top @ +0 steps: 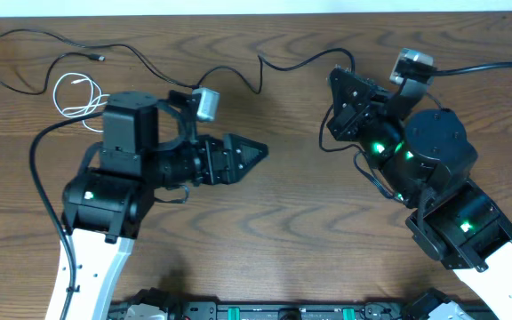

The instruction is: Untangle cables

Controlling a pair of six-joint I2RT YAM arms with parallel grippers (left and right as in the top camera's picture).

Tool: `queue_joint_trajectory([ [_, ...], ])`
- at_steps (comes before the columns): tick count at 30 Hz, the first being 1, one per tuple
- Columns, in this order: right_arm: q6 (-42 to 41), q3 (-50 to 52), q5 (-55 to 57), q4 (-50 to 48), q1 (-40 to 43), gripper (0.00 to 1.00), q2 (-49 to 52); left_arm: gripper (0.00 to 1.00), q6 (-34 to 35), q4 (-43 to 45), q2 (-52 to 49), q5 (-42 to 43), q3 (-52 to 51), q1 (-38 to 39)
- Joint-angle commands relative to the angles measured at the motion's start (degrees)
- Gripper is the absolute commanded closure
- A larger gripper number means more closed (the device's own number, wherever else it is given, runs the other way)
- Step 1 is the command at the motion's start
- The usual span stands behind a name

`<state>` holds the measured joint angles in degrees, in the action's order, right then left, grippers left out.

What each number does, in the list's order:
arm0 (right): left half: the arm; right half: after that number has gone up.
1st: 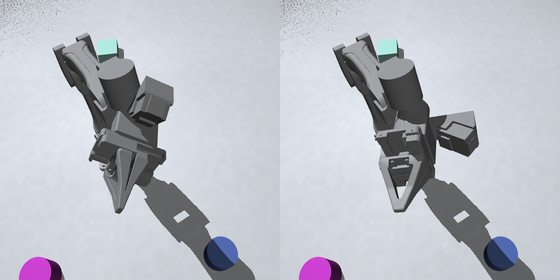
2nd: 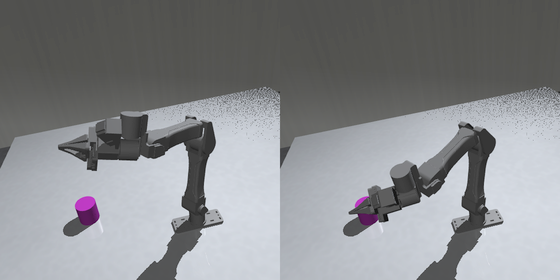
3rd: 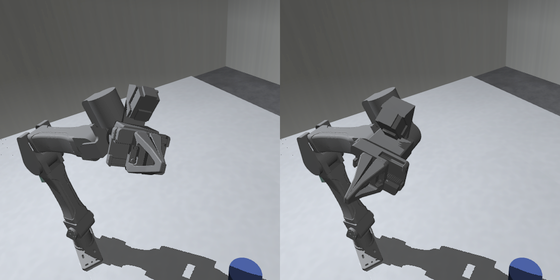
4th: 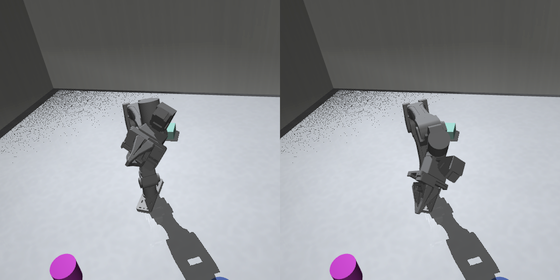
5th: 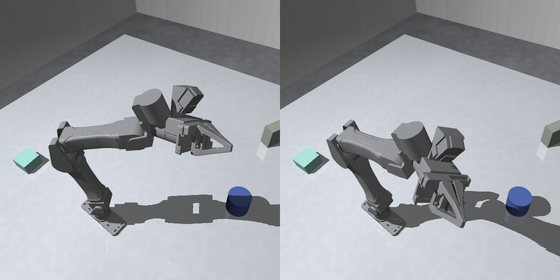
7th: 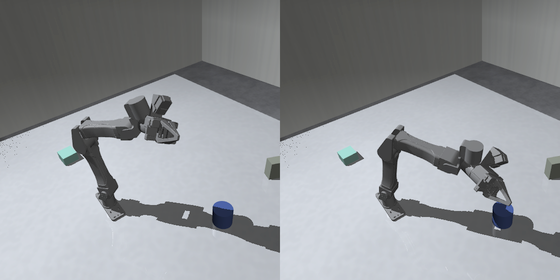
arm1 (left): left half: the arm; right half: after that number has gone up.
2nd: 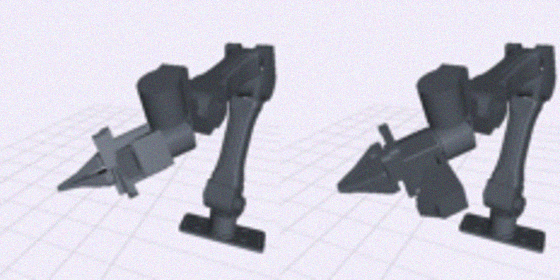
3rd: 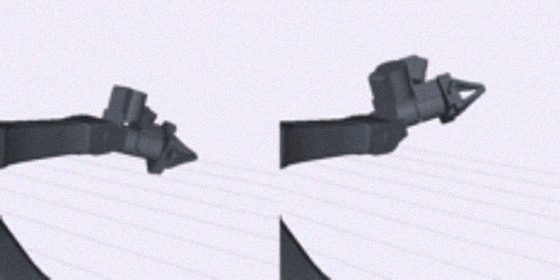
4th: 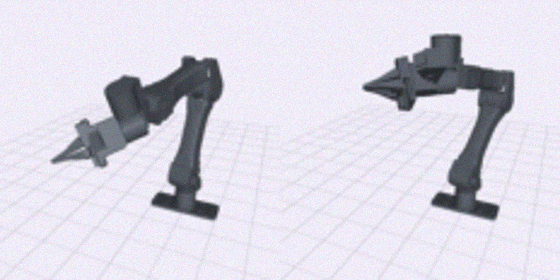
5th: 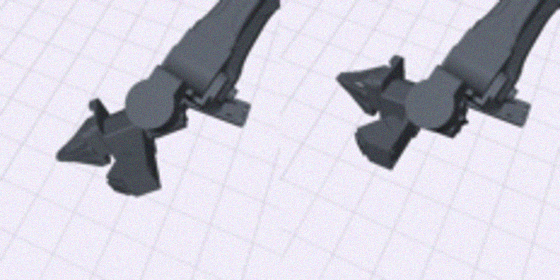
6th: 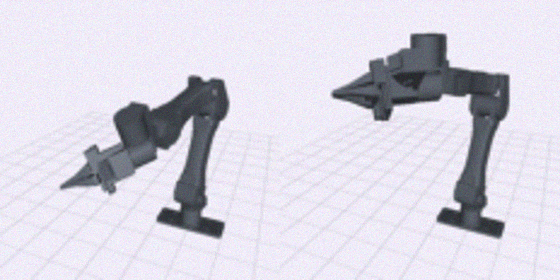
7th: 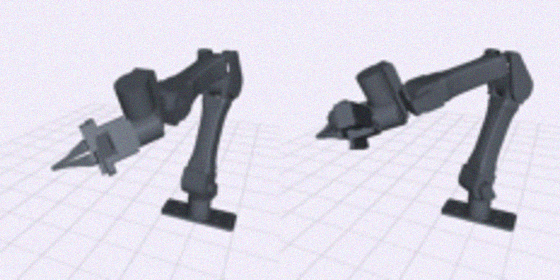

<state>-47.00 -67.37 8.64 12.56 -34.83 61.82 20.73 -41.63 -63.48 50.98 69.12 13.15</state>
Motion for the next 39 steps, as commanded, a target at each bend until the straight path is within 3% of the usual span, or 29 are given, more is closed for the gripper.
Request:
queue_joint_trajectory([
  [1,-10.29,-0.20,1.07,-2.25,0.35,0.99,-0.09,0.19,-3.04,2.80,0.04,1.53,0.44,3.10],
  [9,-14.32,-0.17,-2.08,-6.51,0.33,0.99,0.74,0.20,-5.73,10.10,-0.07,0.44,0.44,8.92],
  [15,-18.62,-0.17,-7.04,-4.68,0.24,0.99,2.01,0.26,-5.66,16.63,-0.13,0.46,0.44,9.70],
  [22,-23.93,-0.17,-10.95,-4.79,0.24,0.99,4.81,0.26,-5.66,22.88,-0.15,0.42,0.44,11.17],
  [29,-24.37,-0.17,-12.28,-7.98,0.24,0.99,5.22,0.30,-5.70,22.95,-1.44,0.28,0.42,11.69],
  [36,-24.11,-0.17,-12.46,-6.97,0.28,0.99,4.76,0.30,-5.70,22.38,-2.71,-7.89,0.37,11.69],
  [39,-24.13,-0.17,-12.55,-6.97,0.31,0.99,4.79,0.35,-5.70,22.88,-2.71,-8.41,0.37,11.69],
])
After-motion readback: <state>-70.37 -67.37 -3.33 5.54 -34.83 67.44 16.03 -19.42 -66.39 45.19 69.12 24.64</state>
